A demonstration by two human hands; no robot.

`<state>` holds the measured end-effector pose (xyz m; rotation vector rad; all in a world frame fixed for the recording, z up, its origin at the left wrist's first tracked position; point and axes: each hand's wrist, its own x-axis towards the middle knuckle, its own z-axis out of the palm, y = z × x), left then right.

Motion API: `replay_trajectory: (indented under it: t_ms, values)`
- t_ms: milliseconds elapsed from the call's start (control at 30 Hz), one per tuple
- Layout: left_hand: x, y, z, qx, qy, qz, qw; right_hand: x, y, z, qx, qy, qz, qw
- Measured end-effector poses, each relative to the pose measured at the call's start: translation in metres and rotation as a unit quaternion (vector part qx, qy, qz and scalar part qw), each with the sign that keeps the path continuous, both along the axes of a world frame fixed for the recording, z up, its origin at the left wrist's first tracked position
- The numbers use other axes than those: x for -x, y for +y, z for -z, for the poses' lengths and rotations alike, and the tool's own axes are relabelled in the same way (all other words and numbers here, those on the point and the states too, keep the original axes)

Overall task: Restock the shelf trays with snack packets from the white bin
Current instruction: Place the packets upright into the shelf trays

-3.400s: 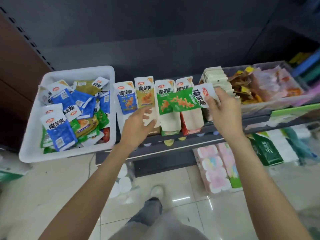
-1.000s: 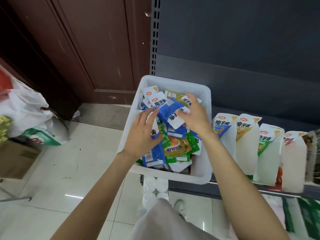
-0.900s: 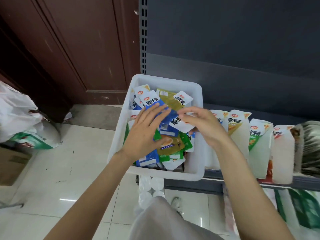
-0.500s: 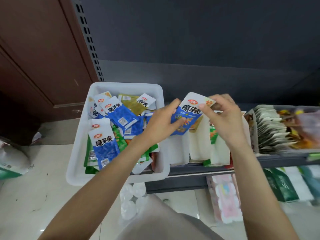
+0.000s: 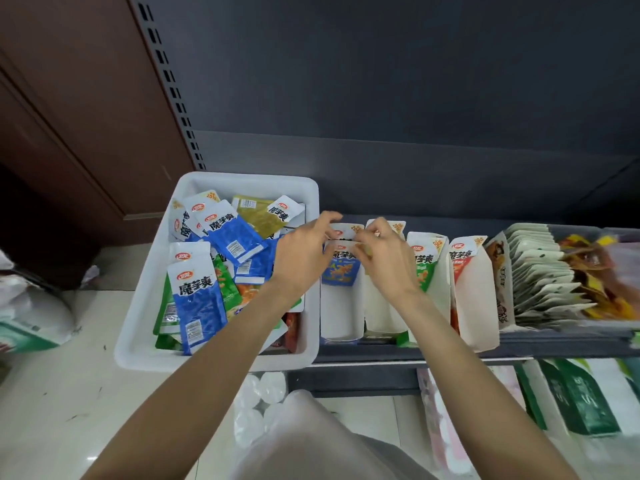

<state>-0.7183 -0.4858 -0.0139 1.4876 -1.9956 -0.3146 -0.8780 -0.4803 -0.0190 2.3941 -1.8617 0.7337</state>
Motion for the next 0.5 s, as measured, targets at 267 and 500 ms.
replay_trajectory:
  t_ms: [267, 500]
  values:
    - [-0.039, 0.034, -0.007, 0.236, 0.112, -0.069, 0.963, -0.035, 0.016, -0.021, 0.065, -0.243, -0.068, 0.965]
    - [-0.153, 0.072, 0.014, 0.008, -0.057, -0.141, 0.988, -0.127, 0.009, -0.008, -0.156, -0.021, -0.221, 0.963]
